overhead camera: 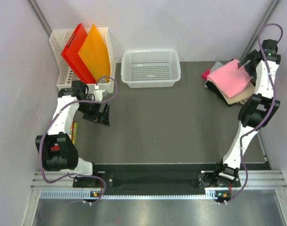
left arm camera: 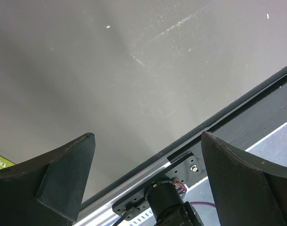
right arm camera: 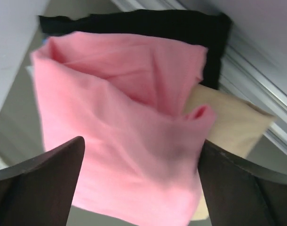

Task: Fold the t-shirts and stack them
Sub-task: Put the neatly folded tshirt into the corner of the board with the right arm

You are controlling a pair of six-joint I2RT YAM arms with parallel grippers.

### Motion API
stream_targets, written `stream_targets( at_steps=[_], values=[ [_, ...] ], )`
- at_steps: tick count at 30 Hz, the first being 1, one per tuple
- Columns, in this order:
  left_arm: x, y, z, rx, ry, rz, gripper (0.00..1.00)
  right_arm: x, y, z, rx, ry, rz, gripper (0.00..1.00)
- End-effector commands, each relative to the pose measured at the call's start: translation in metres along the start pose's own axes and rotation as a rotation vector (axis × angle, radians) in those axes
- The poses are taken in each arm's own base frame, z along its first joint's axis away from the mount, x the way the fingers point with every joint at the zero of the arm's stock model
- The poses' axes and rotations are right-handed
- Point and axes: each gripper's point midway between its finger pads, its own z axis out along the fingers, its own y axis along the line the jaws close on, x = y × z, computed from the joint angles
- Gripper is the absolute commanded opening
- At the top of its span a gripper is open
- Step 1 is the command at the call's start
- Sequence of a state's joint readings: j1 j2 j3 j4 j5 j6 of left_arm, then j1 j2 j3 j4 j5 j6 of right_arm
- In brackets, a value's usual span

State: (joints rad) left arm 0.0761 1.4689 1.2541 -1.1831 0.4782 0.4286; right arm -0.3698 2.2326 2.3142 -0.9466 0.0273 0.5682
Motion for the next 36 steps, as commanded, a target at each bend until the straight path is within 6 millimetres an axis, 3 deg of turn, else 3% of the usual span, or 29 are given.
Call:
stream_targets(
  at_steps=[1, 3, 6, 9, 12, 15, 17, 19, 20, 21, 23, 28, 32, 36],
  values=[
    [-0.007, 0.003, 0.004, 0.004, -0.027, 0.004, 0.99, -0.016, -0.041, -0.018, 0.220, -0.069, -0.033, 1.00],
    [-0.007, 0.004, 0.005, 0.009, -0.027, 0.005, 0.99, -0.017, -0.057, -0.031, 0.309, -0.080, -0.030, 1.00],
    [-0.008, 0.003, 0.006, 0.014, -0.030, 0.010, 0.99, -0.030, -0.069, -0.066, 0.396, -0.162, -0.012, 1.00],
    [-0.007, 0.003, 0.008, 0.020, -0.032, 0.012, 0.99, -0.031, -0.077, -0.113, 0.425, -0.235, 0.017, 1.00],
    [-0.006, 0.003, 0.010, 0.025, -0.029, 0.012, 0.99, -0.020, -0.064, -0.133, 0.351, -0.266, 0.019, 1.00],
    [-0.005, 0.004, 0.011, 0.022, -0.027, 0.014, 0.99, -0.013, -0.012, -0.132, 0.153, -0.265, -0.023, 1.00],
    [-0.005, 0.005, 0.010, 0.016, -0.026, 0.015, 0.99, -0.003, 0.021, -0.126, 0.031, -0.205, -0.051, 1.00],
    [-0.004, 0.006, 0.009, 0.010, -0.025, 0.015, 0.99, -0.006, 0.048, -0.110, -0.033, -0.178, -0.058, 1.00],
    [-0.005, 0.006, 0.009, 0.006, -0.025, 0.018, 0.99, 0.002, 0.055, -0.091, -0.042, -0.133, -0.063, 1.00],
    [-0.004, 0.007, 0.009, 0.000, -0.025, 0.020, 0.99, -0.005, 0.062, -0.091, -0.065, -0.148, -0.057, 1.00],
    [-0.002, 0.010, 0.008, -0.019, -0.021, 0.018, 0.99, -0.004, 0.067, -0.070, -0.076, -0.140, -0.045, 1.00],
    [0.000, 0.013, 0.002, -0.053, -0.022, 0.022, 0.99, 0.012, 0.053, -0.024, -0.015, -0.092, -0.060, 1.00],
    [0.001, 0.017, -0.003, -0.086, -0.027, 0.022, 0.99, 0.040, 0.017, 0.013, 0.092, -0.013, -0.087, 1.00],
    [0.003, 0.019, -0.005, -0.094, -0.024, 0.013, 0.99, 0.050, 0.009, 0.022, 0.099, 0.009, -0.126, 1.00]
  ],
)
